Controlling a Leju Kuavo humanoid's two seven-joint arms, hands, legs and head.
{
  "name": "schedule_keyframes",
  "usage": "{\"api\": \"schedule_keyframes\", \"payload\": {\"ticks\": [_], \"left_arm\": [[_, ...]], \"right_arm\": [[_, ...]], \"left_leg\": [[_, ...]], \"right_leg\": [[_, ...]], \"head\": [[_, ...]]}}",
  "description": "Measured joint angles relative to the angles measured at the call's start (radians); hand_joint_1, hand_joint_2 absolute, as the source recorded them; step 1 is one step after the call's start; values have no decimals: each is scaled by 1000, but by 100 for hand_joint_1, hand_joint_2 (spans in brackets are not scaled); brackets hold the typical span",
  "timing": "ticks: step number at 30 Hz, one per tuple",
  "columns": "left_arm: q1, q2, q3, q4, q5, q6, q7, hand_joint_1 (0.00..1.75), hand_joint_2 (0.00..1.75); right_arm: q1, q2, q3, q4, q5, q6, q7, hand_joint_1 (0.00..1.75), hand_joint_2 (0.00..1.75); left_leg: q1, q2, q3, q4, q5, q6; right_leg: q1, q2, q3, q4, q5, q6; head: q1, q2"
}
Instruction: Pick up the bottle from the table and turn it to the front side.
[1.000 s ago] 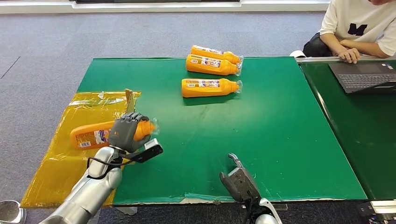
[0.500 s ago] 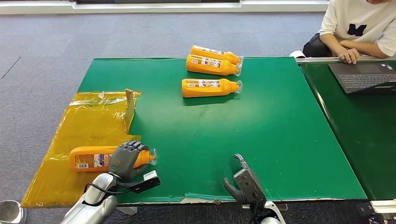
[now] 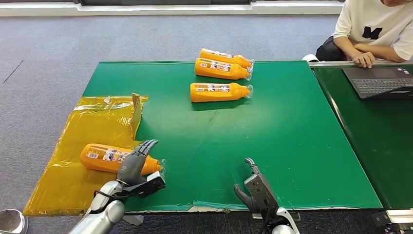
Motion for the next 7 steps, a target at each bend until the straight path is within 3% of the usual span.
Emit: {"api": "schedule_keyframes", "payload": {"ticks": [3, 7], "left_arm": [[18, -11, 38, -73, 202, -55, -7, 0, 0], [50, -51, 91, -188, 381, -16, -5, 0, 0]], "right_arm": [[0, 0, 0, -19, -13, -13, -26, 0, 175], [1, 1, -5, -72, -55, -49, -97, 0, 175]], "left_leg": [[0, 1, 0, 0, 0, 0], [0, 0, -2, 0, 1, 0]], "right_leg": [[0, 0, -1, 0, 1, 0], [0, 1, -3, 0, 1, -1]], "head": [[0, 0], [0, 0]]}}
